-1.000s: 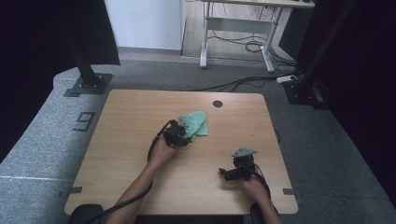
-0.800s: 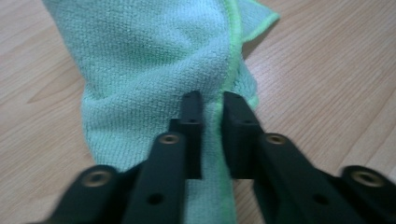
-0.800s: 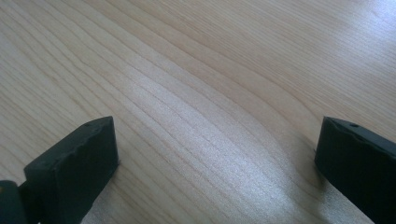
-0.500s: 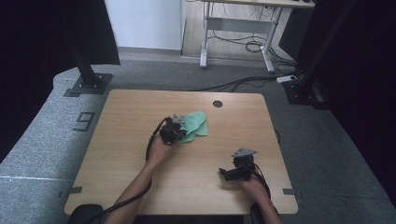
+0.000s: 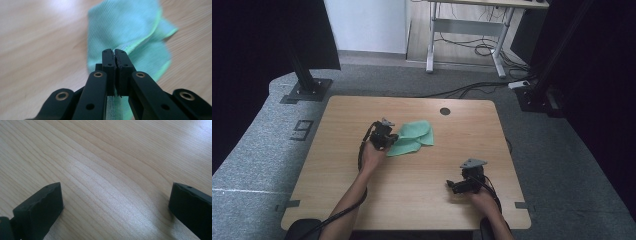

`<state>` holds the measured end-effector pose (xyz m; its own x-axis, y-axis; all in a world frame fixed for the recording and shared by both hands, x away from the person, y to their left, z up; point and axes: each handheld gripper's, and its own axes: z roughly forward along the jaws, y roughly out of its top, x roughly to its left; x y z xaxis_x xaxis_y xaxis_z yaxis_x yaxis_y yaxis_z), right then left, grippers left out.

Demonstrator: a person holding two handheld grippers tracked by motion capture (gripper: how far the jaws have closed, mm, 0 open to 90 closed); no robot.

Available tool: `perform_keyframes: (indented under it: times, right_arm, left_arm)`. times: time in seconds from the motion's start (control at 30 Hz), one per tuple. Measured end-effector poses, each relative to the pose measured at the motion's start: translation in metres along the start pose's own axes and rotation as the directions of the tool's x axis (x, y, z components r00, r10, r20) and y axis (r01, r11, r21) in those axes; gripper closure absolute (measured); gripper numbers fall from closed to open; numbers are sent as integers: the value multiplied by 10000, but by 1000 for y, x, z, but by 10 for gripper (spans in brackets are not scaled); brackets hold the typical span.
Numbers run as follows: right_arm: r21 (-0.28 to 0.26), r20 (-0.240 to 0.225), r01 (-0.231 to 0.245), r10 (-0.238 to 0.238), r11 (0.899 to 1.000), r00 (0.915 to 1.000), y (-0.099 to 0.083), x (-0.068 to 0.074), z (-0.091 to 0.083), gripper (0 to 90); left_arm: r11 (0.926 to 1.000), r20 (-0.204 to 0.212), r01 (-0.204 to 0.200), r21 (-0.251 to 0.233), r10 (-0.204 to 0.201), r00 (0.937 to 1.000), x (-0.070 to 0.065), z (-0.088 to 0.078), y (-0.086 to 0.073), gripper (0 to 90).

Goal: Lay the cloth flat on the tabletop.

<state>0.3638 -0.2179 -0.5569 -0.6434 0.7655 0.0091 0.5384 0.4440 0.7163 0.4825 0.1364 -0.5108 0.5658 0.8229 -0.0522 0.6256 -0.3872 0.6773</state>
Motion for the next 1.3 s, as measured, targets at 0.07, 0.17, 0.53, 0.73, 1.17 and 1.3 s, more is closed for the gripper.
perform_keyframes:
  times: [0.07, 0.17, 0.53, 0.73, 1.17, 1.3]
  right_arm:
    - [-1, 2, 0, 0, 10000, 10000, 0, 0, 0, 0]
    - [-1, 0, 1, -1, 10000, 10000, 0, 0, 0, 0]
    - [-8, 2, 17, -17, 10000, 10000, 0, 0, 0, 0]
    - [-5, 1, 9, -9, 10000, 10000, 0, 0, 0, 0]
    - [0, 21, -9, 9, 10000, 10000, 1, 0, 1, 0]
    - [-15, 26, -8, 8, 10000, 10000, 1, 0, 1, 0]
  left_arm:
    - [9998, -56, 155, 153, -154, 9999, 5, 4, -6, 849]
    - [9990, -57, 259, 365, -257, 9997, 12, 7, -12, 789]
    - [9956, 805, -870, -351, 896, 9927, -7, -8, 18, 505]
    - [9873, 1147, -1584, 100, 1563, 9810, -31, 17, 31, 488]
    - [9903, 679, -1387, -5, 1384, 9880, -34, 23, 37, 886]
    - [9931, 206, -1008, -591, 1022, 9945, -21, 5, 45, 885]
